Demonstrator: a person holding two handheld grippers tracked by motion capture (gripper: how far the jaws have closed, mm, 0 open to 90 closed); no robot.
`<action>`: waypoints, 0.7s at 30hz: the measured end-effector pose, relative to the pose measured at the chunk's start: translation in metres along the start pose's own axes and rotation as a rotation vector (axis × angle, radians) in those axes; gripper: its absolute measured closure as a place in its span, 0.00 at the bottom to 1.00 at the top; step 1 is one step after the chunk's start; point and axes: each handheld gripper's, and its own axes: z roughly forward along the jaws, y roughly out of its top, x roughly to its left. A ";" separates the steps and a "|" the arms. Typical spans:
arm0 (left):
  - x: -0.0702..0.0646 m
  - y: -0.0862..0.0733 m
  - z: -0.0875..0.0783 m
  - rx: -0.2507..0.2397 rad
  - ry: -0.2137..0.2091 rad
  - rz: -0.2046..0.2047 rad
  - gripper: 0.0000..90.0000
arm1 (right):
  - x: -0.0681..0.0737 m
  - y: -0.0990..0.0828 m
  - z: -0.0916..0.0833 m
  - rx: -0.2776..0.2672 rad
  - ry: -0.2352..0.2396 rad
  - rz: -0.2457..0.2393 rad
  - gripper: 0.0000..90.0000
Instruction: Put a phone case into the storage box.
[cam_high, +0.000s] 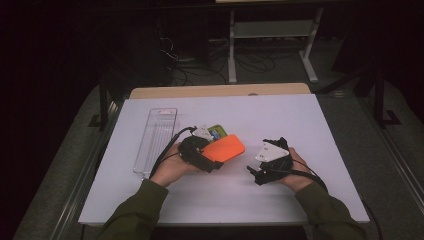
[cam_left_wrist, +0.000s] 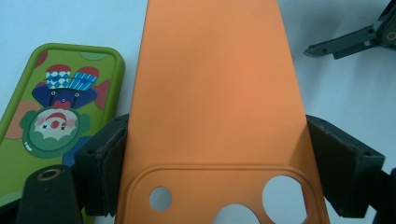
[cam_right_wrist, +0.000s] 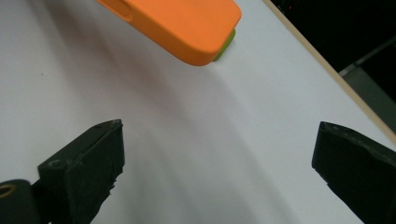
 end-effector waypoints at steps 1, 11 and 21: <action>0.000 0.000 0.000 0.001 0.001 0.001 0.18 | 0.001 0.000 0.000 -0.002 -0.008 -0.018 0.02; 0.000 0.000 0.000 0.004 0.000 0.006 0.18 | 0.010 0.002 0.001 -0.002 -0.079 -0.174 0.02; -0.002 0.000 0.002 -0.015 -0.002 -0.014 0.18 | 0.017 0.004 0.000 -0.019 -0.132 -0.250 0.02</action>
